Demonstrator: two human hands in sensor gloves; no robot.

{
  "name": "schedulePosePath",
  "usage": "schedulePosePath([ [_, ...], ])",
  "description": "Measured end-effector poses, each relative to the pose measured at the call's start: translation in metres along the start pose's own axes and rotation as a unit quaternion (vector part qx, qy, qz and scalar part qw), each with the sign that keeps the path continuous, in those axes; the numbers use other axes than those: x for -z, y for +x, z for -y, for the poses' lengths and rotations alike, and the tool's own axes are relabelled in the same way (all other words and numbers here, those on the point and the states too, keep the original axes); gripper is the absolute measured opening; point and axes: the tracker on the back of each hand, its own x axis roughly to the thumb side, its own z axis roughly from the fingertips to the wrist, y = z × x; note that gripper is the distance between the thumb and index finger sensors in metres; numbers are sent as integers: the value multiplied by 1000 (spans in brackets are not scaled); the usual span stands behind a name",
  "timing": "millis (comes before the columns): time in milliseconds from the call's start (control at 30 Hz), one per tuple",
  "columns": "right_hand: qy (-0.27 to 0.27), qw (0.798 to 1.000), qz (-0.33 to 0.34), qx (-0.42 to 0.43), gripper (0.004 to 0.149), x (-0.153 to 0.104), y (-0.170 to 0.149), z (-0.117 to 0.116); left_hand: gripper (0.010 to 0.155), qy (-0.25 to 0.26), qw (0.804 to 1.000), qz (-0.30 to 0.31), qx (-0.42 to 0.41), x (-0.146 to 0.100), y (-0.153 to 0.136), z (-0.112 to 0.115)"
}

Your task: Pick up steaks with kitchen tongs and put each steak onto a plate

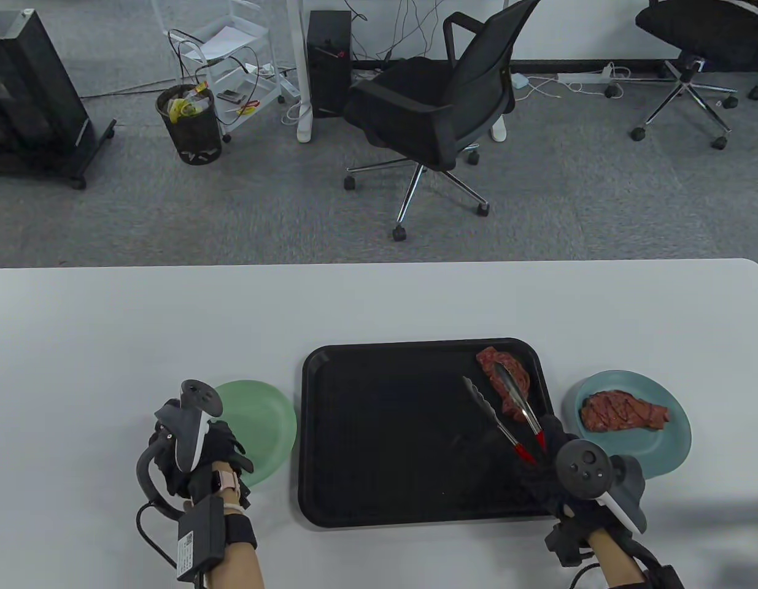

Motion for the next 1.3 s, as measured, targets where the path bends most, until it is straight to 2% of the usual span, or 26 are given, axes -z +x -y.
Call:
schedulePosePath([
  [67,4,1000,-2,0,90,1,0,-1,88,-40,999,-17,5,8,-3,8],
  [133,6,1000,-1,-3,90,1,1,-2,85,-114,993,-33,14,15,-4,17],
  [167,8,1000,0,-3,90,1,1,-3,85,-107,994,-33,14,15,-3,16],
  [200,10,1000,1,-4,90,1,2,-4,84,-65,997,-33,12,14,-1,13],
  [233,10,1000,1,-5,90,1,2,-4,82,-49,998,-26,15,14,-1,12],
  [333,13,1000,3,-9,90,2,5,-5,79,-50,998,-30,16,15,-5,12],
  [467,14,1000,4,-10,90,1,5,-4,67,-27,998,-23,-53,12,-21,7],
  [500,14,1000,3,-9,90,1,5,-3,64,-24,995,-14,-94,10,-28,4],
  [600,13,1000,3,-5,90,1,5,-2,54,-18,975,-7,-219,3,-46,-2],
  [667,11,1000,4,-4,90,0,6,-1,51,-25,937,-1,-347,-5,-59,-6],
  [733,9,1000,8,-3,90,-1,7,1,52,-37,911,6,-410,-13,-64,-8],
  [833,4,1000,13,0,90,-2,9,4,55,-30,900,23,-435,-29,-65,-11],
  [933,0,1000,18,0,90,-4,11,7,55,-56,874,59,-479,-45,-55,-8],
  [1067,-2,1000,18,-2,91,-6,12,9,55,-102,838,98,-527,-70,-30,12],
  [1133,-4,1000,16,-5,91,-8,11,10,55,-144,813,115,-552,-84,-13,28],
  [1300,-3,1000,5,-18,91,-11,9,13,55,-188,804,140,-546,-107,10,52],
])
